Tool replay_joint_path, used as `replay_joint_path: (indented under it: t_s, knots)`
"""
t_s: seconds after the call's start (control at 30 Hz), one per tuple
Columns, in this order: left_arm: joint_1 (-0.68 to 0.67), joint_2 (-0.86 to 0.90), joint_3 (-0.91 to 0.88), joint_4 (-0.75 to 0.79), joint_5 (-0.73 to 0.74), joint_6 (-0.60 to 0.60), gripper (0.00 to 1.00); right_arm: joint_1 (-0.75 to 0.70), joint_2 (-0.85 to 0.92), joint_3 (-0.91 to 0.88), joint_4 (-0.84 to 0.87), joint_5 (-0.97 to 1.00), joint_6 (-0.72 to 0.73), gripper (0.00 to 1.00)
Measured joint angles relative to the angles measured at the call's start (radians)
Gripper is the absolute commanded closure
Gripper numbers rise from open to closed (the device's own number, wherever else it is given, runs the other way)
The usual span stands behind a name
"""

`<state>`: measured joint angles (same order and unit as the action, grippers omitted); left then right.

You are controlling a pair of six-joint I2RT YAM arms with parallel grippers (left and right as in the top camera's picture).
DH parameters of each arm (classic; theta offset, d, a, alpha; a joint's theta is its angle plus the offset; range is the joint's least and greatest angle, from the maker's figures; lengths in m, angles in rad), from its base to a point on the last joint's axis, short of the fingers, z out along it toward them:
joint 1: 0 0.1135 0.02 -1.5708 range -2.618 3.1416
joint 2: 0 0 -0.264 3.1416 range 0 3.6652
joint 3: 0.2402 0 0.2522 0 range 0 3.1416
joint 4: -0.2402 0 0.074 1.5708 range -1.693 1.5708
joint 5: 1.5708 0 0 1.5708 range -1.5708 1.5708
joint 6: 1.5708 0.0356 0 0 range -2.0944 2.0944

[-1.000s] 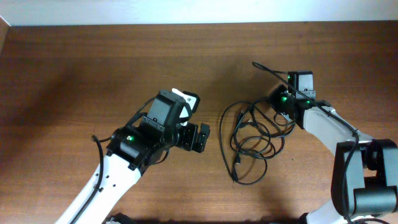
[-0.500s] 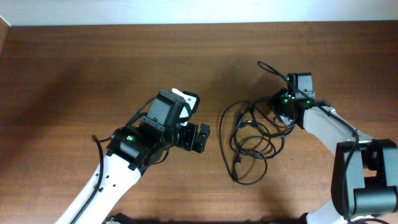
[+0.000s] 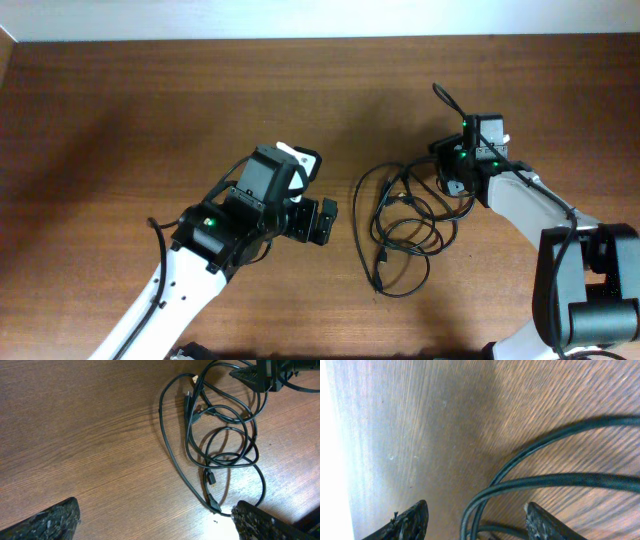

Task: Untangle cables

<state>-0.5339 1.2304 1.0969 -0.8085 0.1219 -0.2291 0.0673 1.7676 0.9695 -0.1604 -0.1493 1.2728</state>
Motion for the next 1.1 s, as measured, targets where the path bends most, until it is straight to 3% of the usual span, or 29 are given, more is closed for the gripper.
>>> replay_joint_path:
  t_s: [0.37, 0.63, 0.8, 0.83, 0.97, 1.03, 1.1]
  knots:
    - [0.000, 0.000, 0.000, 0.000, 0.000, 0.000, 0.01, 0.000, 0.000, 0.000, 0.010, 0.075, 0.042, 0.39]
    - [0.000, 0.000, 0.000, 0.000, 0.000, 0.000, 0.01, 0.000, 0.000, 0.000, 0.013, 0.177, 0.055, 0.58]
    - [0.000, 0.000, 0.000, 0.000, 0.000, 0.000, 0.01, 0.000, 0.011, 0.000, 0.017, 0.213, 0.055, 0.60]
    - [0.000, 0.000, 0.000, 0.000, 0.000, 0.000, 0.01, 0.000, 0.019, 0.000, 0.017, 0.216, 0.055, 0.66]
    - [0.000, 0.000, 0.000, 0.000, 0.000, 0.000, 0.01, 0.000, 0.072, 0.000, 0.027, 0.216, 0.055, 0.75]
    - [0.000, 0.000, 0.000, 0.000, 0.000, 0.000, 0.01, 0.000, 0.077, 0.000, 0.039, 0.217, 0.056, 0.92]
    - [0.000, 0.000, 0.000, 0.000, 0.000, 0.000, 0.01, 0.000, 0.077, 0.000, 0.046, 0.217, 0.056, 0.96]
